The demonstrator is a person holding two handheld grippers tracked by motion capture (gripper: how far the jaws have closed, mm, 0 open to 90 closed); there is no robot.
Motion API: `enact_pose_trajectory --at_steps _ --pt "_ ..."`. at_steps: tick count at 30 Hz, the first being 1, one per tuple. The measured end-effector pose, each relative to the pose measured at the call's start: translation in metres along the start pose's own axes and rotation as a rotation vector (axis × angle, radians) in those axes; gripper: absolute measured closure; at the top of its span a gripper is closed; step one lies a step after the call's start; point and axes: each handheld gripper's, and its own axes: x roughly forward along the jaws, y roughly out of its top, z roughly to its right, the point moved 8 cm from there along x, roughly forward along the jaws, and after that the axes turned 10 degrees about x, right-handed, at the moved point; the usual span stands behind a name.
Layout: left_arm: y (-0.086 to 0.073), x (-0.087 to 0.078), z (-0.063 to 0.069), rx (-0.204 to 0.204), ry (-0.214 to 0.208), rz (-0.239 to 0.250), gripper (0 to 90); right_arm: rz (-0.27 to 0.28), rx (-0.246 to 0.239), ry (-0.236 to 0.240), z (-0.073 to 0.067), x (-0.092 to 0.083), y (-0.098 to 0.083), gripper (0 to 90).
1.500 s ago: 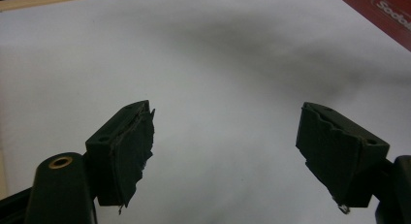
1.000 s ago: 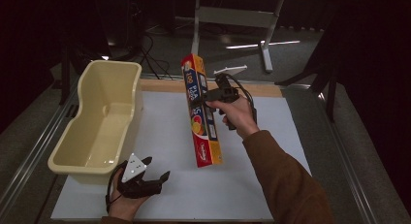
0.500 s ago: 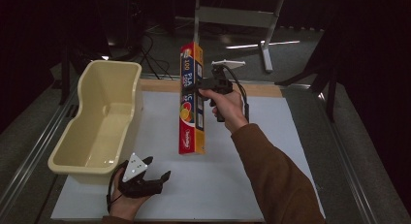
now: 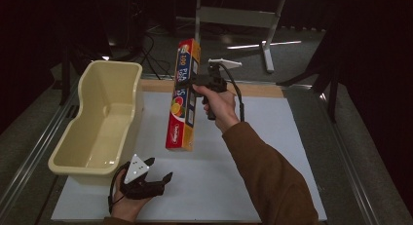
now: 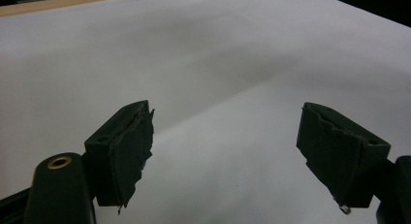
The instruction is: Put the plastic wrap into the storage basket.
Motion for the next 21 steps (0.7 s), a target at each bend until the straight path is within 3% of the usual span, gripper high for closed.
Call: enact_pose_trajectory --at_steps 8,12,17,21 --pt "0.000 -0.001 0.000 -0.009 -0.003 0.011 20.4 0.008 -0.013 0.055 -0.028 0.020 -0.001 39.3" --pt "0.001 -0.001 -0.001 -0.011 -0.005 0.016 20.4 0.003 0.003 0.080 -0.040 0.034 -0.001 39.2" --pt "0.001 -0.002 0.000 -0.014 -0.009 0.024 20.4 0.000 -0.010 0.094 -0.050 0.055 -0.007 39.2" --pt "0.002 -0.003 0.002 -0.013 -0.012 0.030 20.4 -0.023 0.007 0.106 -0.056 0.074 -0.012 39.2"
